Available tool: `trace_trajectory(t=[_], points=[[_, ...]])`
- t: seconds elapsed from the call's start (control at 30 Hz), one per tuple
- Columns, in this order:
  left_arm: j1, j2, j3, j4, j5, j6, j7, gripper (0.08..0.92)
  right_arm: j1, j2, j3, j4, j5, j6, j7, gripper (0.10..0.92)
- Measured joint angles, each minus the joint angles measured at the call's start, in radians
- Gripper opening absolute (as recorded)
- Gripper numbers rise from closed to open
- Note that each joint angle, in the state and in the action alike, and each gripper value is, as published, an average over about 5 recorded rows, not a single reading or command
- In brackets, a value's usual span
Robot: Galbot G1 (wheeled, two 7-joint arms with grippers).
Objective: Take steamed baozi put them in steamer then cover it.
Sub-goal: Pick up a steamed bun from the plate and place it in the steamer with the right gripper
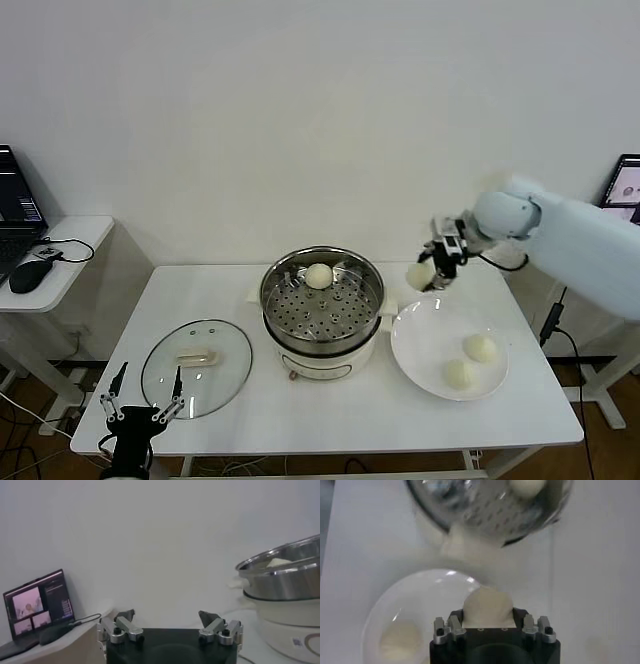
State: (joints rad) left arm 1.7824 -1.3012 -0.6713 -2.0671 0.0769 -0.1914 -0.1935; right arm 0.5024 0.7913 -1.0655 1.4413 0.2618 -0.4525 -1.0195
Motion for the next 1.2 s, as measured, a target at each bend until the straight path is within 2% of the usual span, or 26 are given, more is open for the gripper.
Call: trace_trajectory(t=[0.3, 0.67, 1.2], points=[[-0.001, 0.001, -0.020, -0.004, -0.007, 0.002, 0.001, 0.823, 0.024, 0.221, -0.030, -0.081, 0.082, -0.060, 0.050, 0.619], [-0.004, -0.006, -0.034, -0.002, -0.013, 0.002, 0.002, 0.823, -0.036, 0.470, -0.049, -0.250, 0.082, -0.076, 0.069, 0.619], [-0.010, -0.009, -0.032, 0.003, -0.014, -0.001, 0.001, 0.823, -0.143, 0.655, -0.045, -0.448, 0.003, -0.065, 0.082, 0.626]])
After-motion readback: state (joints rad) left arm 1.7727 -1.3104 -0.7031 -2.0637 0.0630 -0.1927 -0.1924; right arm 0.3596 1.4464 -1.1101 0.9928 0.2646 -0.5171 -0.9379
